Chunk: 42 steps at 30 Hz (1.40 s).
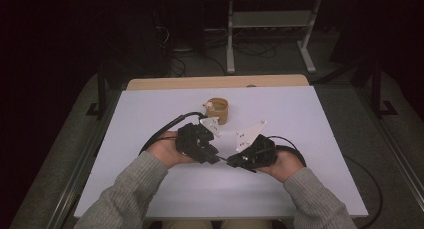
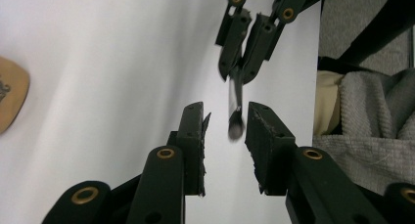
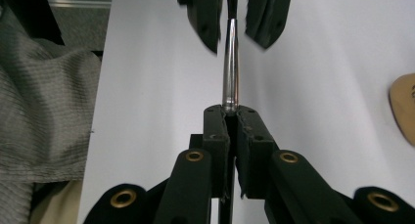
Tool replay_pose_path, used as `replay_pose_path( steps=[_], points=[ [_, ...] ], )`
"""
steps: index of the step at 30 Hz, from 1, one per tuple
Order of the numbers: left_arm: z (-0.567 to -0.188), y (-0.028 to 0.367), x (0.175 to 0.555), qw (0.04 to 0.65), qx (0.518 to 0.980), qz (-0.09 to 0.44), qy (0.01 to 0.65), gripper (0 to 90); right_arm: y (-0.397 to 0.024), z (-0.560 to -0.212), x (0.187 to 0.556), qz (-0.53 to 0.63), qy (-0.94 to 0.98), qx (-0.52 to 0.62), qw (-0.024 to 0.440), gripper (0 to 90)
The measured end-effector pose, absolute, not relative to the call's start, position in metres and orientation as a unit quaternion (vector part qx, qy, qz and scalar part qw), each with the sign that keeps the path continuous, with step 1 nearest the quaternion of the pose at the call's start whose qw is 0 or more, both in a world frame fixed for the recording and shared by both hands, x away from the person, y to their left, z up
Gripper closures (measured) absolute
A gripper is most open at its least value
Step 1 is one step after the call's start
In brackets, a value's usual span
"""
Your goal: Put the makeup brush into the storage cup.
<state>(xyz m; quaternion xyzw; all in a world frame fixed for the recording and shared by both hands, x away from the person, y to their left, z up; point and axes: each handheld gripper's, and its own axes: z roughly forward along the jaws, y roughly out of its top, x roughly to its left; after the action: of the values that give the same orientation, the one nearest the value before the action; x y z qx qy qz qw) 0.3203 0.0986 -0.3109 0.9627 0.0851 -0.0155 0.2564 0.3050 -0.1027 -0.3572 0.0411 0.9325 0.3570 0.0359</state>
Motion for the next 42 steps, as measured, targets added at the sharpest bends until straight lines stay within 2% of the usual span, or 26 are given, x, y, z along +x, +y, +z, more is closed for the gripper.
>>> replay_pose_path(
  steps=[20,42],
  points=[
    [-0.314,0.143,0.321,0.300,0.943,0.004,0.145,61.7,-0.142,-0.357,0.320,0.387,0.916,0.107,0.014,82.9],
    [-0.336,0.187,0.311,0.338,0.921,0.028,0.190,53.4,-0.145,-0.343,0.350,0.418,0.897,0.146,-0.003,83.1]
  ],
)
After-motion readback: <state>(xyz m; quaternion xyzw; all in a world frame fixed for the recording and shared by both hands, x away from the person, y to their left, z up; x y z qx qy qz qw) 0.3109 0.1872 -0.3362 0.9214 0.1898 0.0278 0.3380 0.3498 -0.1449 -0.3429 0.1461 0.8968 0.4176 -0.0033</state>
